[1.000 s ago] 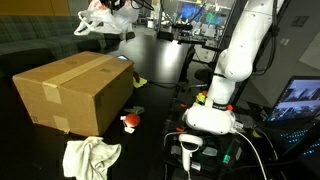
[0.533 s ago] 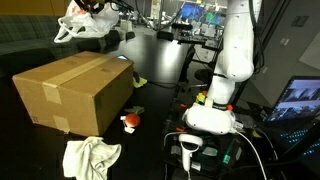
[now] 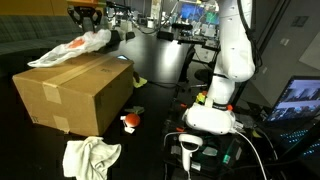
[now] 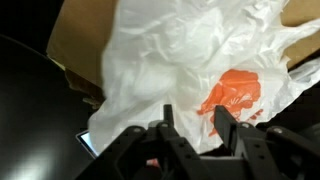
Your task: Put all the objects from the box on the table, and then put all the objects that were on the table on the box
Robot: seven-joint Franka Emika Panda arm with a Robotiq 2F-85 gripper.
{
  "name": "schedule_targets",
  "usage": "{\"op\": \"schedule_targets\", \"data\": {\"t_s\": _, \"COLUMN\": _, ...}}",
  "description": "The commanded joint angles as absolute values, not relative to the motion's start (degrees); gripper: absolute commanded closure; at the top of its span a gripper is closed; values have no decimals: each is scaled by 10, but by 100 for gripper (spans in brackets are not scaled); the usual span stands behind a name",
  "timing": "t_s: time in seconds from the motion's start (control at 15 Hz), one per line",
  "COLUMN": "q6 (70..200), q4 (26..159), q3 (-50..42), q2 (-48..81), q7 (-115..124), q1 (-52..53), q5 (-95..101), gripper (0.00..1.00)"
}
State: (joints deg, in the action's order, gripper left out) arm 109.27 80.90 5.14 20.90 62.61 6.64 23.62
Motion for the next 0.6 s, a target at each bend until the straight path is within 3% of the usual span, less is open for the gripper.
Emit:
{"op": "schedule_targets", "data": {"t_s": 0.0, "q6": 1050, "q4": 797, "q3": 37, "q2": 207, "q7": 525, "q1": 75, "q5": 197, "gripper": 21}}
{"op": "schedule_targets", "data": {"t_s": 0.2, "q6": 1047, "q4": 814, "q3": 28, "q2": 195, "q7": 484, "q1": 74, "q5": 187, "gripper": 0}}
{"op": "schedule_targets", "data": {"t_s": 0.53, "q6": 1060, "q4": 905, "q3": 14, "q2": 144, "q7": 424, "q1": 64, "q5": 180, "gripper": 0}}
